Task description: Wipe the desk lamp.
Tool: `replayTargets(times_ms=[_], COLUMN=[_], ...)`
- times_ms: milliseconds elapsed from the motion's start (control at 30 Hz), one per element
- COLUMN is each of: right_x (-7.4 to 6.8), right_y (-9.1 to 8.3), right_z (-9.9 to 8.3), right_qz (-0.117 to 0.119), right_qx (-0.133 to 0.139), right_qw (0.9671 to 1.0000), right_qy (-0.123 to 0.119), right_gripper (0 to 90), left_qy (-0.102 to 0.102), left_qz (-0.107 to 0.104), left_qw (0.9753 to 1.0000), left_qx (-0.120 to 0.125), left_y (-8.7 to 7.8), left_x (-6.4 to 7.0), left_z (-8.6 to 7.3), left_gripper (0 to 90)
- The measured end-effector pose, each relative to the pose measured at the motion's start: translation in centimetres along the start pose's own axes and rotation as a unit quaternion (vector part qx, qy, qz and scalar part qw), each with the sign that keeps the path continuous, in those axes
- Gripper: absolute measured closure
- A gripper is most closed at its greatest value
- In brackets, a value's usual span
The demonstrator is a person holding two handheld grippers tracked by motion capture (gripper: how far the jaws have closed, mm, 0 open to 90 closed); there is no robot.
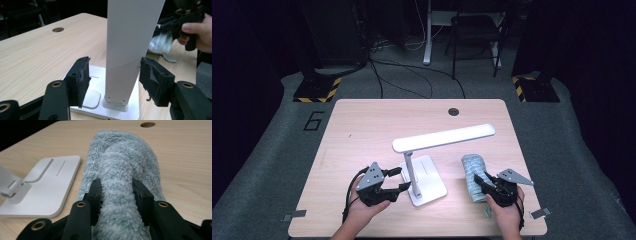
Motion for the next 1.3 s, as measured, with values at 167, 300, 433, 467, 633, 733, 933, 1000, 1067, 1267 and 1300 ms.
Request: replayTargets(times_ms=[167, 300, 433, 467, 633, 733, 933, 1000, 1067, 1267, 1300], right_x=[0.8, 0.7, 0.8, 0.9, 0.7, 0.5, 0.4, 0.3, 0.2, 0.3, 0.4], right_y=[1.1, 1.7, 2.1, 2.3, 2.4, 2.4, 2.2, 2.2, 2.1, 1.7, 1.7], right_z=[-1.2, -2.3, -2.9, -3.1, -3.3, -3.1, -2.8, -2.7, -2.6, -2.1, -2.0], right_qz=[-0.012, -0.017, -0.018, -0.02, -0.012, -0.008, -0.012, -0.012, -0.01, -0.016, -0.017], right_qx=[-0.038, -0.069, -0.087, -0.093, -0.088, -0.08, -0.066, -0.06, -0.055, -0.038, -0.035], right_qw=[0.9992, 0.9974, 0.996, 0.9955, 0.9957, 0.9964, 0.9977, 0.9981, 0.9983, 0.9991, 0.9992], right_qy=[0.004, 0.008, 0.005, 0.005, 0.025, 0.026, 0.008, 0.011, 0.018, 0.012, 0.009], right_gripper=[62.8, 61.4, 60.2, 59.3, 49.4, 43.2, 33.6, 32.2, 31.2, 29.7, 29.5], left_qy=[-0.004, -0.006, -0.006, -0.007, -0.01, -0.012, -0.014, -0.017, -0.018, -0.02, -0.025], left_qz=[0.006, 0.008, 0.006, 0.005, 0.007, 0.002, -0.003, -0.004, -0.004, -0.003, -0.002], left_qw=[1.0, 0.9999, 1.0, 1.0, 0.9999, 0.9999, 0.9999, 0.9998, 0.9998, 0.9998, 0.9997], left_qx=[0.003, 0.002, 0.001, 0.001, 0.003, -0.001, -0.001, -0.001, -0.002, -0.002, 0.0], left_y=[-0.5, -0.6, -0.5, -0.5, -0.4, -0.4, -0.5, -0.5, -0.5, -0.6, -0.6], left_x=[-0.5, -0.6, -0.6, -0.6, -0.6, -0.6, -0.5, -0.5, -0.5, -0.7, -0.7], left_z=[0.0, -0.1, -0.1, -0.1, -0.1, -0.2, -0.2, -0.2, -0.3, -0.3, -0.3], left_gripper=[41.1, 41.1, 41.1, 41.1, 41.1, 41.1, 40.5, 40.2, 40.2, 40.0, 40.1])
Point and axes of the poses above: each handheld gripper's, and its own axes: y roughly forward along the jaws, z roughly out of its top, x roughly to its right, the point moved 9 cm from there along y, roughly forward along the jaws, and after that the axes turned 9 degrees about y, right-handed, at the moved point
